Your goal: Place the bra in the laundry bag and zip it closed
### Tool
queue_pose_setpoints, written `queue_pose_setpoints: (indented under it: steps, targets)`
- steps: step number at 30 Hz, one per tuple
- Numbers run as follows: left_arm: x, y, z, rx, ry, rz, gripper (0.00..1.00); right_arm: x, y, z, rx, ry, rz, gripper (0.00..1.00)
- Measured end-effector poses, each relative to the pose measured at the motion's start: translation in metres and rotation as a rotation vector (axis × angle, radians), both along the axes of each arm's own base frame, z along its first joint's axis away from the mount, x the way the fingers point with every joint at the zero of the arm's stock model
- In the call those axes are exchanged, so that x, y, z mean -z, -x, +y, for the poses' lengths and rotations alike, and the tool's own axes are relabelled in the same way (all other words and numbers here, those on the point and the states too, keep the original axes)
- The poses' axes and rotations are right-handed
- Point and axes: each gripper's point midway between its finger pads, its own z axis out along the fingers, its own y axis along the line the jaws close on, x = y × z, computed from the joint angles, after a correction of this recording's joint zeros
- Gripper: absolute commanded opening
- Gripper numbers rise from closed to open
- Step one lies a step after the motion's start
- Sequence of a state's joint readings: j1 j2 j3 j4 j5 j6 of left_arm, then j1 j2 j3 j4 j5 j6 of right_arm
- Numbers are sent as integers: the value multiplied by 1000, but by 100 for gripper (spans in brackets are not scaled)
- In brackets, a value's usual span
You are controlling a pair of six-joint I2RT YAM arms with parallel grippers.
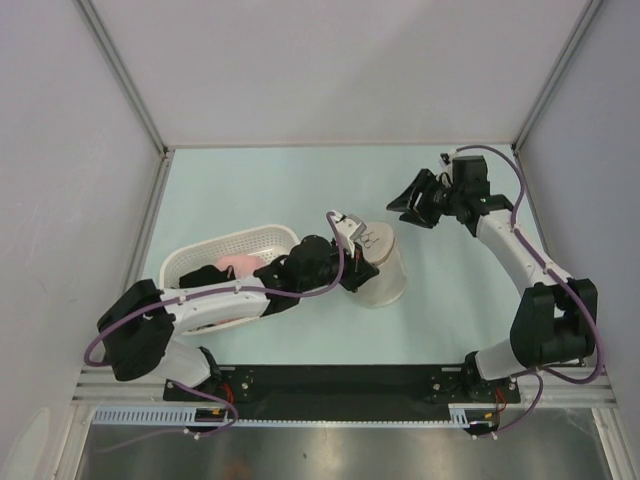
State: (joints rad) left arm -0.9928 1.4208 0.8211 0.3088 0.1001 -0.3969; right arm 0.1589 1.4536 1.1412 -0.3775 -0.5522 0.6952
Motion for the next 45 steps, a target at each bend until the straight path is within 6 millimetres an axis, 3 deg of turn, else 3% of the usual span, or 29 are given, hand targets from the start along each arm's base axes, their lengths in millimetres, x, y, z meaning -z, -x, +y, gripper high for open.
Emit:
queue_pose_setpoints:
  steps: [2, 7, 12, 18, 23, 28, 34, 36, 42, 45]
  targets:
    - [2, 1, -1, -10, 19, 28, 0, 0, -6, -5, -3, 74, -30, 84]
    - [9, 2, -5, -28, 50, 84, 0, 13, 3, -23, 31, 256, -49, 94]
    - [15, 3, -7, -28, 58, 111, 0, 20, 58, -35, 58, 345, -65, 94]
    - [17, 3, -10, -24, 72, 124, 0, 19, 110, -16, 73, 225, -95, 93]
    - [23, 6, -13, -11, 70, 139, 0, 31, 129, 7, 69, 129, -82, 76]
    - [28, 10, -12, -4, 62, 145, 0, 30, 122, 15, 113, 78, -99, 62]
    - [31, 15, -13, 11, 53, 141, 0, 31, 114, 17, 158, 46, -103, 54]
    - [31, 18, -14, 18, 52, 140, 0, 31, 111, 18, 161, 39, -99, 47]
    - [29, 21, -14, 25, 52, 139, 0, 40, 111, 19, 165, 43, -77, 2]
    - [28, 21, -12, 19, 50, 137, 0, 39, 111, 18, 160, 39, -77, 0]
